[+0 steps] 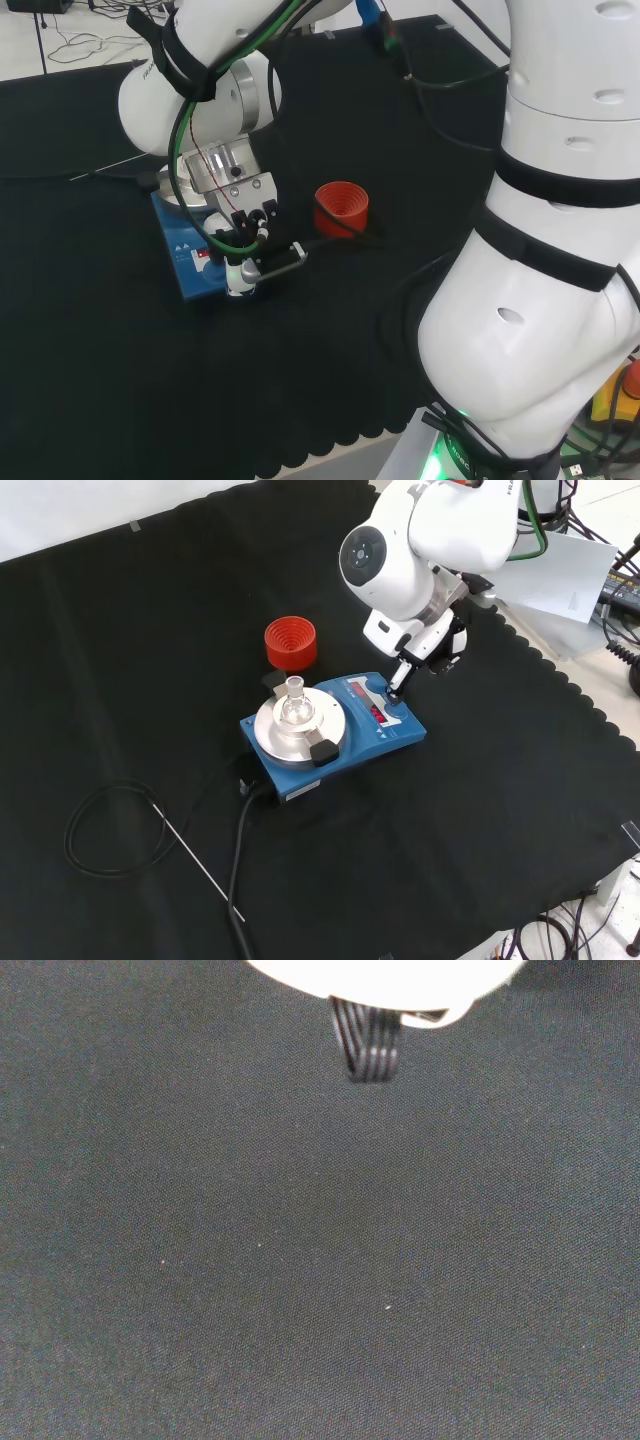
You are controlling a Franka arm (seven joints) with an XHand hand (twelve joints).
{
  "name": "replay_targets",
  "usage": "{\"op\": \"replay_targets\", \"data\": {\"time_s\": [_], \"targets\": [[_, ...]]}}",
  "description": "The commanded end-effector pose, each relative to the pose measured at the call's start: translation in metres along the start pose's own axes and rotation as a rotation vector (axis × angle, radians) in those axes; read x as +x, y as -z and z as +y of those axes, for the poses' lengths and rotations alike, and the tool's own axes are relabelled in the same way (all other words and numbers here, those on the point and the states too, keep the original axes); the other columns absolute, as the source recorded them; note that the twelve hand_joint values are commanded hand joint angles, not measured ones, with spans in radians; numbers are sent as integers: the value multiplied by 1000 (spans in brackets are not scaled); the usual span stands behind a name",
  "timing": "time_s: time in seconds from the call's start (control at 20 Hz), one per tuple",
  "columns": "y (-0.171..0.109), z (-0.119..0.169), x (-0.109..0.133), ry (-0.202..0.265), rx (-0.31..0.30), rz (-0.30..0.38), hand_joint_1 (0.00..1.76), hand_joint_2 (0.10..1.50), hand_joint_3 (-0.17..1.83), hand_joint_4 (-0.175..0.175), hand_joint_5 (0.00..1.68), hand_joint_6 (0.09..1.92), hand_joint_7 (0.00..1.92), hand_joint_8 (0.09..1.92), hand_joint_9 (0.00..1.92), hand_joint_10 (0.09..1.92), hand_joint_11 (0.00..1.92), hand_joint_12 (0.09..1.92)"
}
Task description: Turn on the heater.
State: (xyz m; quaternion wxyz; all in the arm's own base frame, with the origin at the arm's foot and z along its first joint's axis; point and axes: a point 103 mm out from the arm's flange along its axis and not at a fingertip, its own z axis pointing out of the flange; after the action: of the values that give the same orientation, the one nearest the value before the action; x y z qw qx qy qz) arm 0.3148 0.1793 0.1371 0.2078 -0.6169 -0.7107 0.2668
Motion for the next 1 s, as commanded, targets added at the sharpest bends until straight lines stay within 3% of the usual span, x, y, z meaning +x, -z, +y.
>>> {"op": "replay_targets", "data": {"time_s": [0.05, 0.7, 1.0], "targets": [[-1, 2, -1, 3, 4, 2, 1408, 673, 1002, -57, 300, 554, 1571, 1591, 1672, 1468, 1243, 1312], [-4, 8, -3, 1, 12, -2, 1408, 673, 1005, -57, 312, 554, 1571, 1592, 1674, 1465, 1243, 1313], [24, -5, -7, -1, -46, 1, 1408, 673, 1006, -57, 318, 557, 1571, 1592, 1676, 1465, 1243, 1313]]}}
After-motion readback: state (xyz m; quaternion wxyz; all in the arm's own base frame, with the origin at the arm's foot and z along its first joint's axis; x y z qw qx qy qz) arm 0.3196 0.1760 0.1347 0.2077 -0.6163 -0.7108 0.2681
